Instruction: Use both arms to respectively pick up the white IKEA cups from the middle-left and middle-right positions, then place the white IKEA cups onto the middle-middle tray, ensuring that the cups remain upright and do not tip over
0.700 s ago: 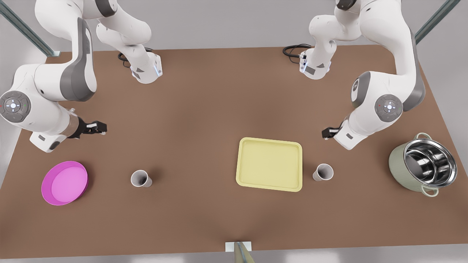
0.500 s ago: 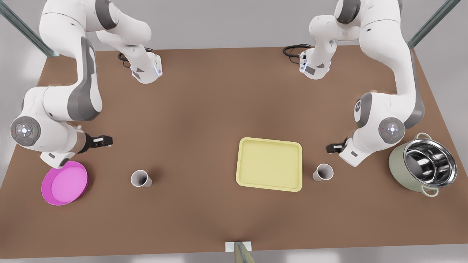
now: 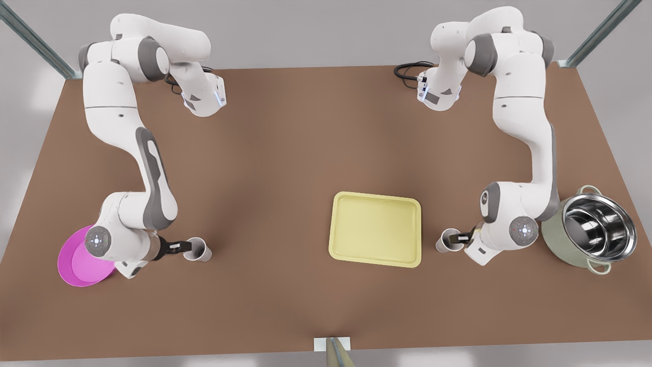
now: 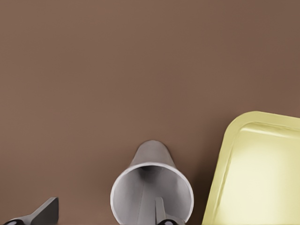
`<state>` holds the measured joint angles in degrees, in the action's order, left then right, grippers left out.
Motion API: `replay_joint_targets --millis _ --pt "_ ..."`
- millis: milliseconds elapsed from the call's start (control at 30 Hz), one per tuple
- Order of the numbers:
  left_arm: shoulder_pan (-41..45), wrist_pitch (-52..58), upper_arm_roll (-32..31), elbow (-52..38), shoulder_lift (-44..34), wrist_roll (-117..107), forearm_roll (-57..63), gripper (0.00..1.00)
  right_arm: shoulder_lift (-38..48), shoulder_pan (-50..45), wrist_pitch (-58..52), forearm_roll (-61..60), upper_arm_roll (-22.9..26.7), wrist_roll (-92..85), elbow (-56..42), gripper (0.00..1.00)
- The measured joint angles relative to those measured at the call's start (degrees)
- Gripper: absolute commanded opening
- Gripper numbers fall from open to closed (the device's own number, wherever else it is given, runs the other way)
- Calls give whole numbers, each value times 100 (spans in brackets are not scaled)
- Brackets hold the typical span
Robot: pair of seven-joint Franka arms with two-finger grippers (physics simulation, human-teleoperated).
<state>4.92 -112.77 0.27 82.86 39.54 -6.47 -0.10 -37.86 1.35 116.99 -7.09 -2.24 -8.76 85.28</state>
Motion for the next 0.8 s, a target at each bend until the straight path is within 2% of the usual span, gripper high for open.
replay_joint_targets --millis 133,167,233,300,333,400,467,667,700,733,767,800 --pt "-1 -126 0 207 63 69 -2 100 -19 -20 460 -27 -3 -4 163 100" --pt "-5 -143 1 249 71 84 -3 97 -58 -18 538 -32 0 -4 169 100" --pt "-8 -170 0 289 101 109 -7 66 -107 -13 660 -38 3 -5 196 100" --pt "-9 -187 0 306 123 129 -66 62 -206 -13 748 -37 4 -6 221 100" --pt "-9 -193 0 309 136 141 -100 55 -235 -12 780 -35 4 -7 240 100" --pt "-9 -203 0 306 145 166 -139 25 -256 -12 825 -29 4 -9 299 100" --pt "-24 -210 -1 302 140 186 -218 21 -234 -15 847 -25 4 -10 403 100" --pt "-84 -158 -69 180 -216 220 -303 21 -168 -37 874 -12 4 -13 666 98" --pt "59 -87 -79 105 -288 204 -300 21 -173 -33 876 -14 4 -17 663 87" --pt "236 47 -87 -132 -333 163 -301 21 -178 -31 878 -16 4 -22 661 63" --pt "429 177 -103 -337 -357 100 -306 21 -178 -26 876 -21 4 -34 660 52" --pt "565 288 -235 -480 -363 19 -310 21 -177 -16 864 -35 5 -53 652 45"
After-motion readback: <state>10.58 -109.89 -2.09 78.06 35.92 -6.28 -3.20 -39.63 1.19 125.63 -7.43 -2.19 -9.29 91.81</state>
